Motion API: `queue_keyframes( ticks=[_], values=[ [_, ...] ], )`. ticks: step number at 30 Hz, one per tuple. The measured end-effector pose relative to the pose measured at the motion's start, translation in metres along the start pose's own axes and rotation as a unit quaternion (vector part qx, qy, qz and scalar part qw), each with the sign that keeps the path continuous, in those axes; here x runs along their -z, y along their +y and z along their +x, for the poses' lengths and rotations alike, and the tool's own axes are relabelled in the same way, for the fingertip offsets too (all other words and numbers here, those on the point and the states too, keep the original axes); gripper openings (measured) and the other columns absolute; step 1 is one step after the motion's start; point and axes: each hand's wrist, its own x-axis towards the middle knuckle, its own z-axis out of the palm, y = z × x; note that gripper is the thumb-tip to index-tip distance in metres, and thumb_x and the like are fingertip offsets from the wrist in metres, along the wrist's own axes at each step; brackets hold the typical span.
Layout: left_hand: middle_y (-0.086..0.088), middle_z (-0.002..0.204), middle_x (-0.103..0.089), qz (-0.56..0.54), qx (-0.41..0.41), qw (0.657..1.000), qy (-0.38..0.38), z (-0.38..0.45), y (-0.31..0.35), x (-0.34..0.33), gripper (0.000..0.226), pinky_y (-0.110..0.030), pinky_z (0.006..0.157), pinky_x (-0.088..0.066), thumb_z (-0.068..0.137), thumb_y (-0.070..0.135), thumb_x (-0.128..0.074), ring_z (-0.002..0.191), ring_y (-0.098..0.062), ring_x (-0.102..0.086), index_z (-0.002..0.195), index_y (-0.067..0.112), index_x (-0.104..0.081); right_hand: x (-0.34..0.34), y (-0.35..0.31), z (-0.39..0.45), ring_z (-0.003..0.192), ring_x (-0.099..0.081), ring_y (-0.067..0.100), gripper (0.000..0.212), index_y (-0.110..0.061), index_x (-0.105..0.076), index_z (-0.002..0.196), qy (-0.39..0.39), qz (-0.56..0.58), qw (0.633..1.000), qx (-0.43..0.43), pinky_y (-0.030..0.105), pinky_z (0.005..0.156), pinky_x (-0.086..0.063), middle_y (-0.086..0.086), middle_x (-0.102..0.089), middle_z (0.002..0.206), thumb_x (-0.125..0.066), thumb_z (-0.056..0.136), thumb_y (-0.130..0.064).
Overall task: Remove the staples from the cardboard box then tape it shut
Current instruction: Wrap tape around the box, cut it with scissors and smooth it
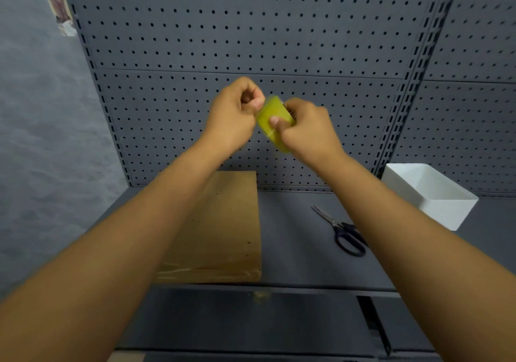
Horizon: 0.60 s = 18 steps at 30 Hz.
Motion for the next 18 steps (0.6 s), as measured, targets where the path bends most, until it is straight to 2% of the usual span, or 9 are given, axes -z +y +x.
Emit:
queue_keyframes(
  ticks=[3, 5, 7, 11, 13, 15, 18],
  values=[
    [0.003, 0.08, -0.056, -0.016, 0.047, 0.999, -0.016, 0.003, -0.002, 0.002, 0.02, -0.025, 0.079, -0.047, 0.096, 0.008, -0.048, 0.079, -0.013, -0.053, 0.082, 0.022, -0.051, 0.004, 0.006, 0.002, 0.059, -0.048, 0.012, 0.014, -0.018, -0.053, 0.085, -0.017, -0.008, 1.0, -0.004, 0.024, 0.051, -0.035, -0.004, -0.051, 0.067, -0.058, 0.092, -0.028],
    [-0.001, 0.083, -0.06, -0.07, 0.115, 0.99, -0.031, 0.002, -0.012, 0.003, 0.005, -0.034, 0.089, -0.05, 0.095, 0.022, -0.055, 0.084, -0.015, -0.058, 0.099, 0.021, -0.052, 0.002, 0.012, -0.001, 0.061, -0.049, 0.013, 0.013, -0.019, -0.053, 0.087, -0.033, -0.021, 0.999, -0.003, 0.025, 0.052, -0.035, -0.003, -0.052, 0.07, -0.058, 0.093, -0.03],
    [-0.003, 0.082, -0.062, -0.087, 0.146, 0.985, -0.04, 0.001, -0.022, 0.005, 0.025, -0.036, 0.09, -0.049, 0.091, 0.031, -0.063, 0.086, -0.015, -0.061, 0.111, 0.022, -0.051, -0.004, 0.017, -0.005, 0.063, -0.05, 0.015, 0.012, -0.024, -0.05, 0.089, -0.042, -0.036, 0.998, -0.001, 0.025, 0.054, -0.034, -0.003, -0.051, 0.072, -0.058, 0.092, -0.033],
    [0.001, 0.079, -0.065, -0.065, 0.129, 0.988, -0.044, 0.0, -0.027, 0.008, 0.005, -0.025, 0.076, -0.05, 0.09, 0.019, -0.065, 0.071, -0.008, -0.061, 0.092, 0.015, -0.067, -0.012, 0.02, -0.006, 0.067, -0.052, 0.021, 0.012, -0.025, -0.051, 0.092, -0.044, -0.054, 0.998, 0.005, 0.028, 0.059, -0.038, 0.001, -0.053, 0.076, -0.058, 0.093, -0.035],
    [0.001, 0.083, -0.067, -0.063, 0.135, 0.988, -0.048, -0.001, -0.032, 0.008, 0.008, -0.023, 0.076, -0.05, 0.092, 0.019, -0.063, 0.075, -0.008, -0.063, 0.094, 0.015, -0.069, -0.016, 0.022, -0.007, 0.067, -0.052, 0.02, 0.014, -0.022, -0.054, 0.093, -0.041, -0.059, 0.997, -0.007, 0.028, 0.059, -0.04, 0.0, -0.053, 0.076, -0.057, 0.093, -0.035],
    [-0.002, 0.098, -0.069, -0.03, 0.14, 0.986, -0.08, -0.005, -0.041, 0.008, 0.017, -0.027, 0.085, -0.049, 0.095, 0.021, -0.058, 0.089, -0.013, -0.065, 0.109, 0.018, -0.068, -0.023, 0.026, -0.009, 0.066, -0.051, 0.019, 0.018, -0.019, -0.052, 0.09, -0.053, -0.064, 0.996, -0.033, 0.028, 0.058, -0.039, -0.002, -0.051, 0.071, -0.056, 0.093, -0.035],
    [-0.003, 0.128, -0.054, 0.082, 0.174, 0.971, -0.14, -0.015, -0.068, 0.013, 0.042, -0.029, 0.089, -0.039, 0.095, 0.03, -0.057, 0.112, -0.019, -0.055, 0.135, 0.022, -0.049, -0.037, 0.04, -0.017, 0.064, -0.048, 0.021, 0.025, -0.012, -0.049, 0.085, -0.074, -0.038, 0.991, -0.108, 0.028, 0.055, -0.036, -0.002, -0.046, 0.066, -0.051, 0.096, -0.034]
  ],
)
